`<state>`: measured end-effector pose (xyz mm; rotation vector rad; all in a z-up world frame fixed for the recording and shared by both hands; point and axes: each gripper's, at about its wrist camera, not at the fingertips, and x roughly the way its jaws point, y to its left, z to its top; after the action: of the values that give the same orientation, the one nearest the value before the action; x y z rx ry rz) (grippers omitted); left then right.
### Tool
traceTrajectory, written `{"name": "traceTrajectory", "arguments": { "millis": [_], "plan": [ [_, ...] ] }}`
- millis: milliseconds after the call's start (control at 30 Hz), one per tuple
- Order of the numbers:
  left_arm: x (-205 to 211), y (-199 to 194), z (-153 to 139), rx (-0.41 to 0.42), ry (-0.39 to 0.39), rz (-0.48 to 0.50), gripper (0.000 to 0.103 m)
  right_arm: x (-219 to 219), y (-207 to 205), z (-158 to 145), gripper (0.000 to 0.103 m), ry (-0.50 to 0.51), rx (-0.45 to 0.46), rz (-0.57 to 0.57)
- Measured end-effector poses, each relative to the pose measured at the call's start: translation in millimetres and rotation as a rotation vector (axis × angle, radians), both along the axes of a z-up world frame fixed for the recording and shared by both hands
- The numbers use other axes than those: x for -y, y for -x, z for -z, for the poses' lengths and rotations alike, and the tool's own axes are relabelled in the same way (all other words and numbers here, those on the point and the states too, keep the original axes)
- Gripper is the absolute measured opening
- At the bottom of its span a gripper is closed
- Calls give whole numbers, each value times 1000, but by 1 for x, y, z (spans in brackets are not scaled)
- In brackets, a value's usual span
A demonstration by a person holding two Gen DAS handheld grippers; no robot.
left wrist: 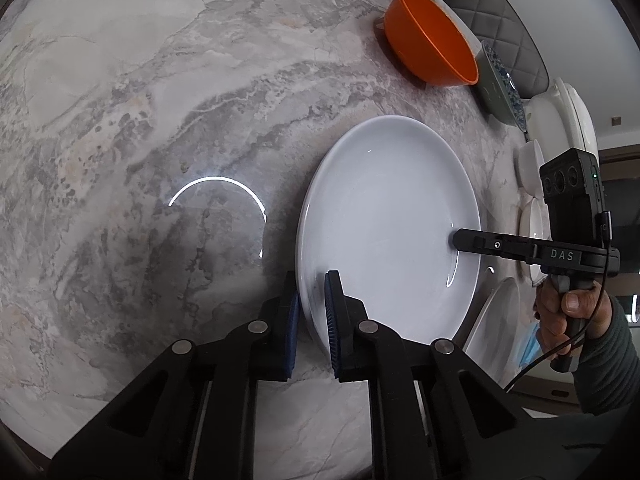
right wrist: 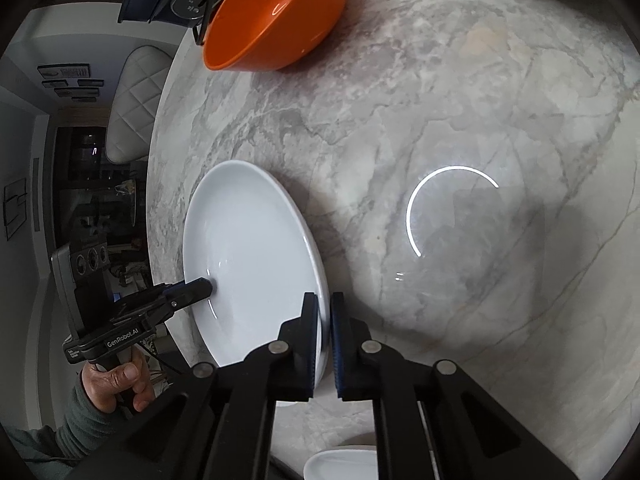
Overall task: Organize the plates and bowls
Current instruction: 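Lift the medium white plate with both tools and carry it toward the large plate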
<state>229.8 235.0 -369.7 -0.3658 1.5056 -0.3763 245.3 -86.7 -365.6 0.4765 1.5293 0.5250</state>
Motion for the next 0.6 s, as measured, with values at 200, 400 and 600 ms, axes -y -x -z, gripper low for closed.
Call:
{"name": "traceTrajectory", "arguments": {
  "millis": [200, 400, 600],
  "plan": [
    [4, 0, -5, 12, 3, 9, 11, -2, 3, -3, 9, 12, 11, 17],
    [8, -4, -16, 38, 1, 38, 10, 3, 7, -14, 9, 22, 40, 28],
    [12, -3, -20, 51, 2, 62, 11, 7, 14, -22, 9, 30, 71, 38]
  ]
}}
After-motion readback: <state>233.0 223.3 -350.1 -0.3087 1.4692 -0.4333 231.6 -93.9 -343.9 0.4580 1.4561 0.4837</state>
